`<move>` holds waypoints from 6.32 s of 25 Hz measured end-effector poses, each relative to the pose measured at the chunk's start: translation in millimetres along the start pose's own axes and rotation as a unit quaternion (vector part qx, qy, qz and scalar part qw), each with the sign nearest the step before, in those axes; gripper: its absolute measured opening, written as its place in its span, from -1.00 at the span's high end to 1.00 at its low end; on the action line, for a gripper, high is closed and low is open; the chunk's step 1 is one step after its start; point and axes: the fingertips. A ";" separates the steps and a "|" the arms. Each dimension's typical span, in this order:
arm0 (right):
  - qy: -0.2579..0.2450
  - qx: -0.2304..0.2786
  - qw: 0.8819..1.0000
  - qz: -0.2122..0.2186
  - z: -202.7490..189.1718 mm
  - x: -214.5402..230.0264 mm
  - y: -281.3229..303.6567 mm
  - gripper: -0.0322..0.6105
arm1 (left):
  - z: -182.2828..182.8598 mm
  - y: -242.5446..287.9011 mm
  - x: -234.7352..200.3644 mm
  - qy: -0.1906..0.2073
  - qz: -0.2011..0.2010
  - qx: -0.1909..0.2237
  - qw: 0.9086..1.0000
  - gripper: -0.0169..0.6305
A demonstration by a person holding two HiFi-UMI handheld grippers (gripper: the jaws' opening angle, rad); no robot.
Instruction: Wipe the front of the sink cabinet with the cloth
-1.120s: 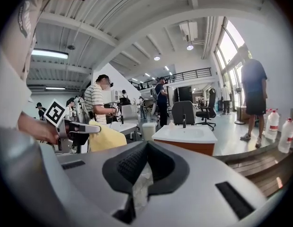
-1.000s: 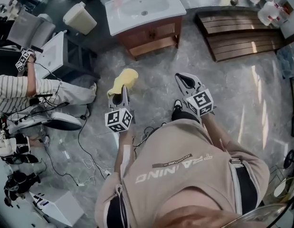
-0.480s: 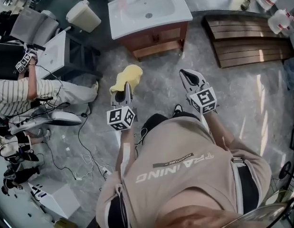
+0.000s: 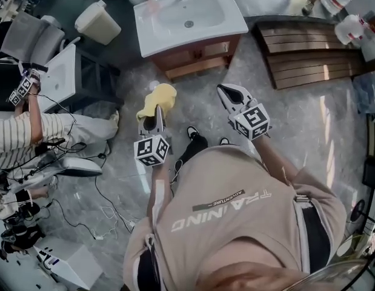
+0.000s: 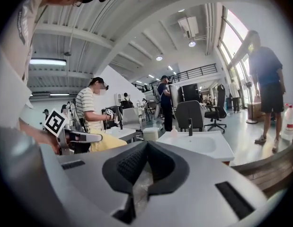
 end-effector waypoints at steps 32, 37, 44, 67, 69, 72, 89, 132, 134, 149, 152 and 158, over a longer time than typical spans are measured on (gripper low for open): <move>0.040 -0.018 0.998 -0.055 19.3 138.0 162.1 0.86 | -34.9 207.4 -99.6 -0.056 -0.055 -0.109 0.991 0.82; 0.048 -0.026 0.997 -0.050 19.1 165.5 165.8 0.86 | -38.2 227.3 -107.3 -0.065 -0.034 -0.129 0.989 0.82; 0.060 -0.075 0.995 -0.041 -10.8 175.5 171.9 0.86 | -71.5 252.0 -107.6 -0.042 -0.052 -0.176 0.982 0.82; 0.172 -0.058 0.963 -0.199 -105.3 153.1 144.7 0.86 | -222.6 363.3 -164.1 -0.051 -0.073 -0.326 0.941 0.82; 0.180 -0.056 0.960 -0.206 -111.3 151.4 143.9 0.86 | -226.4 369.9 -164.0 -0.045 -0.070 -0.326 0.942 0.82; 0.191 -0.043 0.957 -0.216 -113.5 154.4 143.5 0.86 | -229.6 380.4 -161.6 -0.050 -0.066 -0.325 0.942 0.82; 0.234 0.003 0.940 -0.247 -126.1 200.1 106.4 0.86 | -232.4 407.7 -116.4 -0.112 -0.040 -0.315 0.942 0.82; 0.267 -0.022 0.925 -0.269 -140.3 370.9 -34.3 0.86 | -199.0 546.8 203.4 -0.137 -0.151 -0.285 0.937 0.82; 0.268 -0.024 0.925 -0.270 -140.7 376.1 -36.9 0.86 | -196.1 553.8 218.2 -0.141 -0.158 -0.283 0.935 0.82; 0.275 -0.025 0.921 -0.275 -141.7 408.5 -53.9 0.86 | -179.1 594.6 313.0 -0.152 -0.207 -0.262 0.930 0.82; 0.276 -0.027 0.920 -0.278 -145.1 411.2 -58.6 0.86 | -175.7 599.7 328.3 -0.160 -0.214 -0.251 0.931 0.82; 0.282 -0.033 0.916 -0.283 -153.1 410.0 -67.1 0.86 | -165.5 606.7 364.6 -0.141 -0.263 -0.234 0.925 0.82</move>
Point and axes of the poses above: the fingertips, and each gripper's own axes: y forward along the fingers, x to its right, z out of its top, and after that the axes turned 14 degrees about y, right-handed
